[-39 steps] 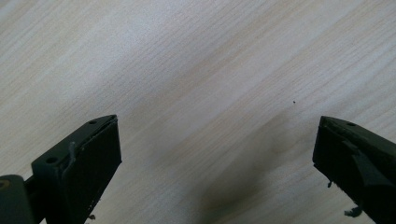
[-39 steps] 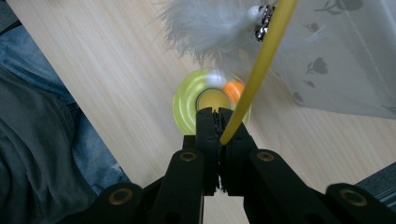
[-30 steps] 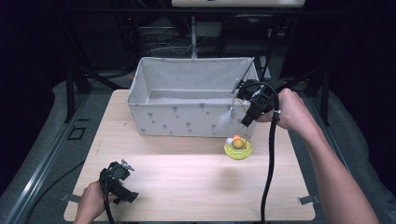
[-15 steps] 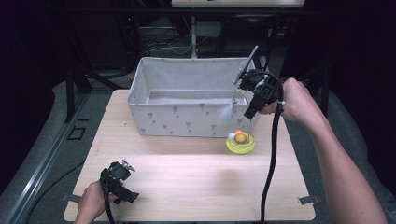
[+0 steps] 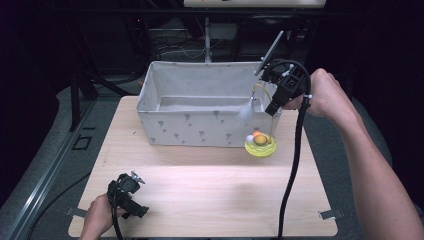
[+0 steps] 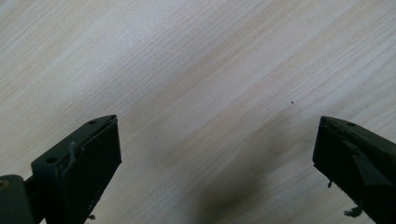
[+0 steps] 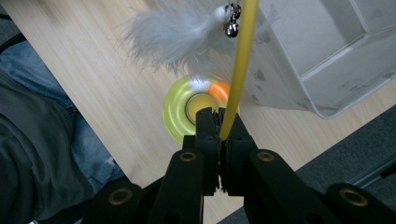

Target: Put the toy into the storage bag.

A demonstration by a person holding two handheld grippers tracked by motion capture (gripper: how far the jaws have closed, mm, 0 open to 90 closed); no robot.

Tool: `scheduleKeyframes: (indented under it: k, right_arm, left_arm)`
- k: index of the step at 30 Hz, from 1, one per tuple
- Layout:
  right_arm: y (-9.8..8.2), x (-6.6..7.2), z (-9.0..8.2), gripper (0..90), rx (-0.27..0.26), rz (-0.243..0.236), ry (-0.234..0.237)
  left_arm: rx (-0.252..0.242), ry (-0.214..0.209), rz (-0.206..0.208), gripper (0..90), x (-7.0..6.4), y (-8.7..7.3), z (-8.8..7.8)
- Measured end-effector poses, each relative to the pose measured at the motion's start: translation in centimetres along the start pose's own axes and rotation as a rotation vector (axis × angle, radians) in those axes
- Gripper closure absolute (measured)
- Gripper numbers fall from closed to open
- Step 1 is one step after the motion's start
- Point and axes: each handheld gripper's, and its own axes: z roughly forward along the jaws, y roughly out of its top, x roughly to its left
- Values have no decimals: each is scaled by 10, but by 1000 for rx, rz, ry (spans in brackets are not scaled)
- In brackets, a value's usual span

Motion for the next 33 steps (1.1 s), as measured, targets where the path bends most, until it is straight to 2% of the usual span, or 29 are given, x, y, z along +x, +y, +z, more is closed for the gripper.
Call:
scheduleKeyframes:
  k: [23,33]
  right_arm:
    - [15,-16,-45,878,-56,35,-57]
    - [24,-27,-59,878,-79,69,-79]
  left_arm:
    - [3,1,11,14,-1,0,1]
    - [14,-5,14,14,-1,0,2]
